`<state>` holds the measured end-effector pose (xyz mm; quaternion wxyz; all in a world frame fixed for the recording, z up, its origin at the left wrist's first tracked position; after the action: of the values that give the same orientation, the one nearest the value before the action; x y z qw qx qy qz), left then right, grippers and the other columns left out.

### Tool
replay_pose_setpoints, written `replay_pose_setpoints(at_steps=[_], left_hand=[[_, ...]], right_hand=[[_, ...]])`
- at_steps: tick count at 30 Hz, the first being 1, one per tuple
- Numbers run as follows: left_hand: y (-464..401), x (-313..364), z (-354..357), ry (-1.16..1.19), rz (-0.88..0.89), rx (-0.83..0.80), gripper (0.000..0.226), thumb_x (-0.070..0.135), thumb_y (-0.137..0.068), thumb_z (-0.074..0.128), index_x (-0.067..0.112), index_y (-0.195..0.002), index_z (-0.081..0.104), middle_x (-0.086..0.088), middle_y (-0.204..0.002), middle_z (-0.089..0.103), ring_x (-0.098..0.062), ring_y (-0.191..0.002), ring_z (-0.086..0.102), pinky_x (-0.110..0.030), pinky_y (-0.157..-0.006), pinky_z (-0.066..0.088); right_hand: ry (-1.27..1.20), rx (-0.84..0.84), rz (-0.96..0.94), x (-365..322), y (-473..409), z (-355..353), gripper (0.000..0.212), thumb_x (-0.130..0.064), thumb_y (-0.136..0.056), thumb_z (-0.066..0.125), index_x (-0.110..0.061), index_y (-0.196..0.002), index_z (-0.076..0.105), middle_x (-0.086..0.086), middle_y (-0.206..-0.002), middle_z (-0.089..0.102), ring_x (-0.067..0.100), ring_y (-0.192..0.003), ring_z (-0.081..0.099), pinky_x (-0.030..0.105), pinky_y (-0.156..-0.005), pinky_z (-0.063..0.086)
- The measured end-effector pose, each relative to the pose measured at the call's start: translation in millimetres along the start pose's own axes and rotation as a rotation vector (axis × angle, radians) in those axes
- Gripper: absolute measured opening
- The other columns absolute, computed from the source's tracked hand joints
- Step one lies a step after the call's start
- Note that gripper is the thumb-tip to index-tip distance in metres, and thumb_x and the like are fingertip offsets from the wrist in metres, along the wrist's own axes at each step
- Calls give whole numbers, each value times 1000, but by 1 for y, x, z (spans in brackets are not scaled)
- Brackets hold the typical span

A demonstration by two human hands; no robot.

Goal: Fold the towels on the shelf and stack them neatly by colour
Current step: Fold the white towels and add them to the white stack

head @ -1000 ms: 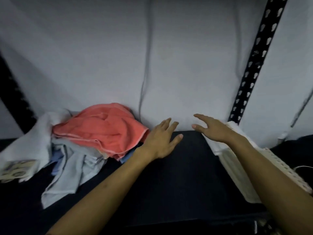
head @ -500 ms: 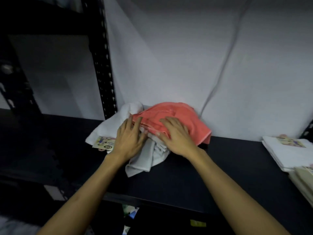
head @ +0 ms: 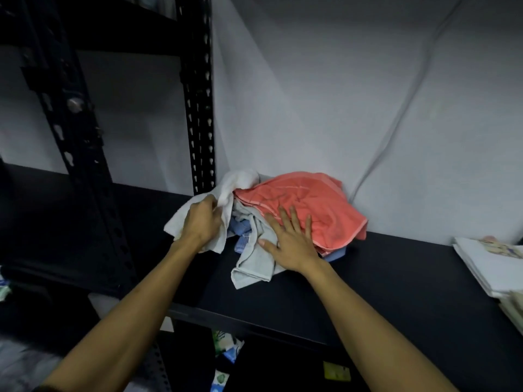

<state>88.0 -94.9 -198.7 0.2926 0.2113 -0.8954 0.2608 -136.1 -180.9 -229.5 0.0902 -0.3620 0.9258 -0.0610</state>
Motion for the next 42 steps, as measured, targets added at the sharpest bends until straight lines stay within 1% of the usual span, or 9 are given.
replay_pose_setpoints(at_steps=[3,6,9,13,17,24,34,39,42], left_hand=[[5,21,-29,57,121,30,16,27,-103,50,13,-107,58,-3,-99,65,-23,-86,61,-36,-74,49],[13,53,-55,90,276,13,27,26,-105,50,13,-128,55,4,-113,61,-13,-96,57,-31,-81,47],[20,88,-74,168,391,14,11,27,-102,56,16,-107,56,4,-98,67,-15,-86,62,-27,-72,45],[36,139,-98,364,470,-156,14,22,-99,64,17,-92,53,-3,-80,70,-25,-76,68,-42,-68,52],[49,182,-114,649,470,-466,14,7,-94,69,7,-92,56,-5,-87,74,-24,-84,71,-43,-81,58],[44,218,-62,731,286,-635,9,-1,-94,65,5,-98,60,-6,-70,65,-11,-52,55,-21,-49,42],[31,297,114,312,656,-706,29,-6,-89,58,19,-101,66,-13,-93,72,-14,-72,60,-28,-69,48],[67,318,179,12,813,-556,33,12,-95,58,29,-124,54,2,-120,66,-23,-109,61,-39,-94,48],[98,313,190,-48,845,-486,35,32,-94,63,25,-128,55,-1,-127,61,-27,-116,54,-41,-97,41]], right_hand=[[-125,-43,15,-2,-2,-9,75,-70,-96,34,-40,-159,5,0,-168,-8,21,-151,-23,56,-116,-23],[-397,-11,20,-7,1,-36,72,-66,-96,43,-41,-157,13,-3,-167,15,21,-155,4,57,-122,-7],[-763,121,-51,-13,16,-80,72,-49,-95,61,-31,-155,26,-11,-154,38,7,-138,36,28,-113,33],[-829,285,-90,-10,39,-132,77,-50,-88,71,-38,-153,32,-9,-157,39,6,-141,38,28,-112,38],[-926,387,-83,17,69,-168,23,-26,-88,77,-18,-110,74,0,-105,75,10,-99,69,42,-89,56],[-1183,412,73,86,159,-196,13,-12,-86,74,2,-87,72,13,-82,73,22,-75,70,26,-68,56],[-1275,507,624,191,231,-154,9,-7,-88,73,0,-94,74,21,-96,75,35,-90,71,43,-87,58],[-945,607,808,213,258,-110,7,-2,-91,66,-6,-91,71,5,-85,73,22,-78,68,28,-67,53],[-678,518,840,212,267,-92,19,-1,-92,59,-10,-107,66,0,-99,67,20,-91,63,24,-72,45]])
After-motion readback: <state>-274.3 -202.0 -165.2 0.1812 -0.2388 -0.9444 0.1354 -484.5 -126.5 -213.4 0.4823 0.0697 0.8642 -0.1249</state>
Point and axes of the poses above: each hand's wrist, its own y-axis away from the middle knuckle, its own z-axis out of the palm, x = y × z, the point moved 1 cm from there along -y, towards the middle knuckle
